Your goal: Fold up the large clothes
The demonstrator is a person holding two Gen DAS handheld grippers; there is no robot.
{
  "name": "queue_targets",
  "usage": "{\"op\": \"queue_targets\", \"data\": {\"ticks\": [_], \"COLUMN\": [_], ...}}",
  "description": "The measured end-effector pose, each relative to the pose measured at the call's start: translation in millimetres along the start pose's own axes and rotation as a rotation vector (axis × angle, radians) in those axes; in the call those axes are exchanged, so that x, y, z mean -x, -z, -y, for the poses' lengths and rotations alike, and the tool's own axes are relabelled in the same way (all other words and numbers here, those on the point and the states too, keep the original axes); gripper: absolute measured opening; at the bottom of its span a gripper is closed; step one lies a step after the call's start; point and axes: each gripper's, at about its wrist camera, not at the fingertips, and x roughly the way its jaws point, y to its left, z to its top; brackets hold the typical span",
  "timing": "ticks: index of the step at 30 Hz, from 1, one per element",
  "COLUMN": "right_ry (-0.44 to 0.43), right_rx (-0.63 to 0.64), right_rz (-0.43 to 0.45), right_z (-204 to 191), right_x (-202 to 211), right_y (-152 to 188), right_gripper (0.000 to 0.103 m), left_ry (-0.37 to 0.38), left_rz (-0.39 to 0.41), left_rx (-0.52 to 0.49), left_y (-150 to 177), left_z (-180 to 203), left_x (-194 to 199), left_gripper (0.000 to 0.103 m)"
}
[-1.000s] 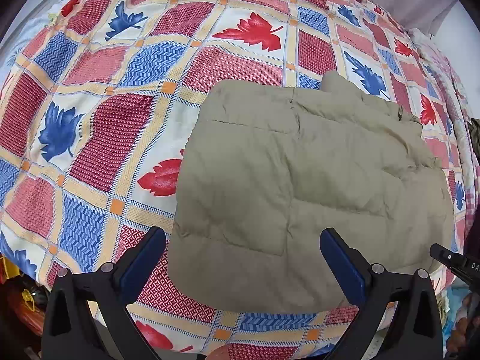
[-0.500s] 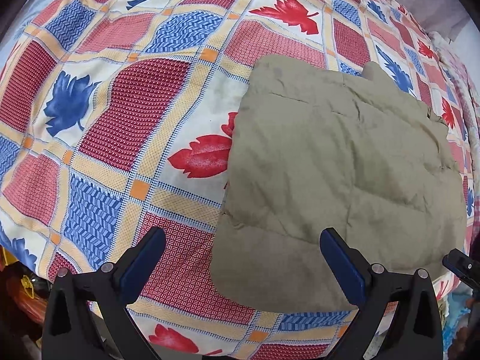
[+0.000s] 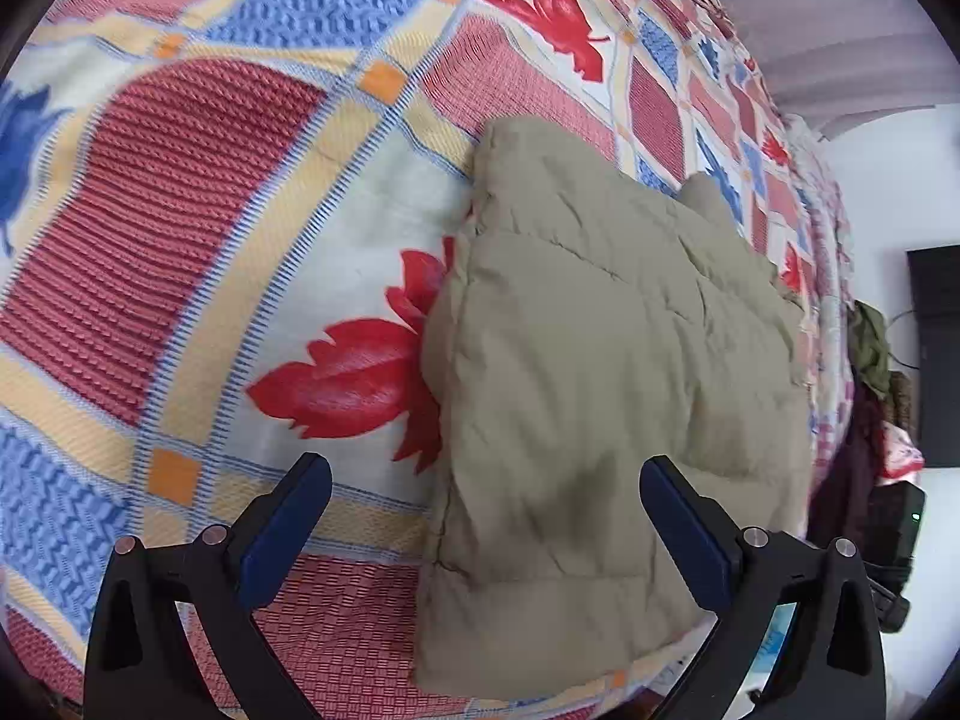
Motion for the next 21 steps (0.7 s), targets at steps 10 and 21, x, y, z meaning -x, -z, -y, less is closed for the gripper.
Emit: {"op": "queue_targets", "data": {"ticks": [10, 21], "right_ry": [0.01, -0.011], "right_rx": [0.004, 0.006], "right_rz": [-0.018, -0.069], "right_z": [0, -1], "right_x": [-9, -1], "right_y": [0, -5], "right_gripper": [0.079, 0.079], "left_ry": [0.181, 0.134], "left_rz": [-0.123, -0.166], "left_rx": [-0.032, -0.116], "left_y": [-16, -25], "left_z": [20, 50], "left_x": [-49, -78], "left_gripper": [0.103, 0.095]}}
